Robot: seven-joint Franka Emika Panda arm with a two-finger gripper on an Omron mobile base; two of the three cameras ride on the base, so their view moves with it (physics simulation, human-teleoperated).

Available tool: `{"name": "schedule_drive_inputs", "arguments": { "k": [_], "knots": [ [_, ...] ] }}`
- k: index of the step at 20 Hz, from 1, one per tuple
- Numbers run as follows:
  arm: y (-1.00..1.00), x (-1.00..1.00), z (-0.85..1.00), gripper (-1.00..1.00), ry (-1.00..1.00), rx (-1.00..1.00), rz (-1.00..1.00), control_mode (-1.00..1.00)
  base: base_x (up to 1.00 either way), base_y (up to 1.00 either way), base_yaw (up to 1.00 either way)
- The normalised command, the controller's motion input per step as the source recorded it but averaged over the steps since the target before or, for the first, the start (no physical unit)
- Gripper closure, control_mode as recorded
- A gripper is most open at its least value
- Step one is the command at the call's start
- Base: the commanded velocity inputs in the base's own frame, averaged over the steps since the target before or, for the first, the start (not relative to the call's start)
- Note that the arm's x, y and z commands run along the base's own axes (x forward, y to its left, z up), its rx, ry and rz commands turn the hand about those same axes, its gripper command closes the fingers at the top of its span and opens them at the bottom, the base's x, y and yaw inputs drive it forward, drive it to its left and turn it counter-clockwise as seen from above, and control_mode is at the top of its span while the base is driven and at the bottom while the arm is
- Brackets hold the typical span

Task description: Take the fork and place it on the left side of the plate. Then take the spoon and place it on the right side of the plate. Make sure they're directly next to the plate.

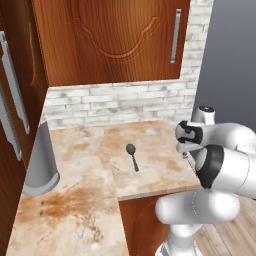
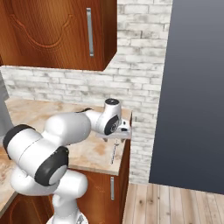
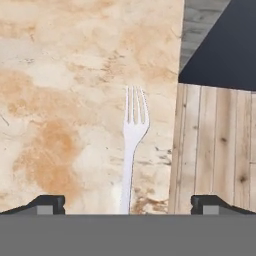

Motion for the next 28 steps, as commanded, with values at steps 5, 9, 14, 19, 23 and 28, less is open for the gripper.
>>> {"name": "schedule_drive_inputs", "arguments": {
  "k": [5, 9, 14, 19, 23, 28],
  "knots": [
    [-0.05, 0.03, -0.44, -1.0, 0.0, 0.05, 0.0, -1.0, 0.0, 0.0, 0.0],
    [-0.01, 0.11, -0.43, -1.0, 0.02, 0.03, 0.0, -1.0, 0.0, 0.0, 0.0],
    [0.0, 0.19, -0.28, -1.0, 0.01, 0.02, 0.0, -1.0, 0.0, 0.0, 0.0],
    [0.0, 0.19, -0.27, -1.0, 0.01, 0.01, 0.0, -1.0, 0.0, 0.0, 0.0],
    [0.0, 0.16, -0.28, -1.0, 0.04, 0.03, 0.0, -1.0, 0.0, 0.0, 0.0],
    [0.05, 0.04, -0.16, 1.0, 0.0, 0.05, 0.0, -1.0, 0.0, 0.0, 0.0]
  ]
}}
